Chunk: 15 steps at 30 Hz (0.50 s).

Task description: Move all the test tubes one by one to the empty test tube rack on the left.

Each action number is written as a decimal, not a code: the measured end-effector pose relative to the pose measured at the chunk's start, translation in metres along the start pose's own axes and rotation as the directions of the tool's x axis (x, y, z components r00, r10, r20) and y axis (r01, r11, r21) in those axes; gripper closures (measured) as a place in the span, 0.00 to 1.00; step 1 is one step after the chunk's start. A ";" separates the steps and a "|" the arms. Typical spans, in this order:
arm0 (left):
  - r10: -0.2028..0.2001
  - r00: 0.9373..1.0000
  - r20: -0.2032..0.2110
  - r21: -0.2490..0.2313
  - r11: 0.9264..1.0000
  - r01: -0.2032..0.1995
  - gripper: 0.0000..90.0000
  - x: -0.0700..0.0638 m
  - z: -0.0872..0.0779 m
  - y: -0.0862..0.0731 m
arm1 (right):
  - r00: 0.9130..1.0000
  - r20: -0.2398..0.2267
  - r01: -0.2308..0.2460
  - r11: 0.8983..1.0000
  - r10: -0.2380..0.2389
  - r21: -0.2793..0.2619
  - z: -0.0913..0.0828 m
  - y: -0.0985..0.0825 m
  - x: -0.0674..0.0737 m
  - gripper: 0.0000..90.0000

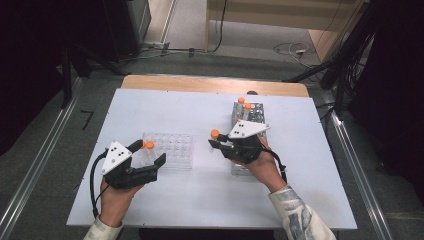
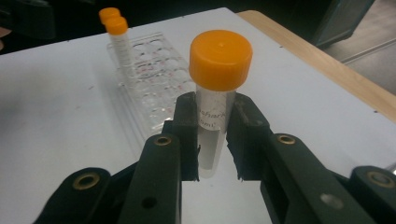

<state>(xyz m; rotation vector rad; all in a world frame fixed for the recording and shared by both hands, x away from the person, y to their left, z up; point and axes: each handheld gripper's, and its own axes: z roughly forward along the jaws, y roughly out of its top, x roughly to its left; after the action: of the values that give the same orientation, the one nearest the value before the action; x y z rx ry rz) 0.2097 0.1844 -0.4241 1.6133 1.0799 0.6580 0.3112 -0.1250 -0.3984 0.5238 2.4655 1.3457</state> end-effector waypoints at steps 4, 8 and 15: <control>0.007 1.000 0.004 0.003 1.000 -0.007 0.17 -0.003 0.000 0.000 | 0.999 -0.038 0.013 1.000 -0.012 0.006 0.005 0.000 0.011 0.80; 0.010 1.000 0.014 0.004 1.000 -0.010 0.17 -0.005 0.000 0.000 | 0.997 -0.070 0.025 0.999 -0.023 0.026 0.012 -0.002 0.022 0.80; 0.024 0.999 0.037 0.005 1.000 -0.024 0.17 -0.010 0.000 0.000 | 0.991 -0.125 0.045 0.999 -0.042 0.022 0.021 -0.001 0.038 0.80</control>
<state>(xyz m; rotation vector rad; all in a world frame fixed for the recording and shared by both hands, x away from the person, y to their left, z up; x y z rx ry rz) 0.2055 0.1753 -0.4233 1.6390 1.0377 0.6398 0.2859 -0.0932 -0.4128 0.4005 2.5801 1.3717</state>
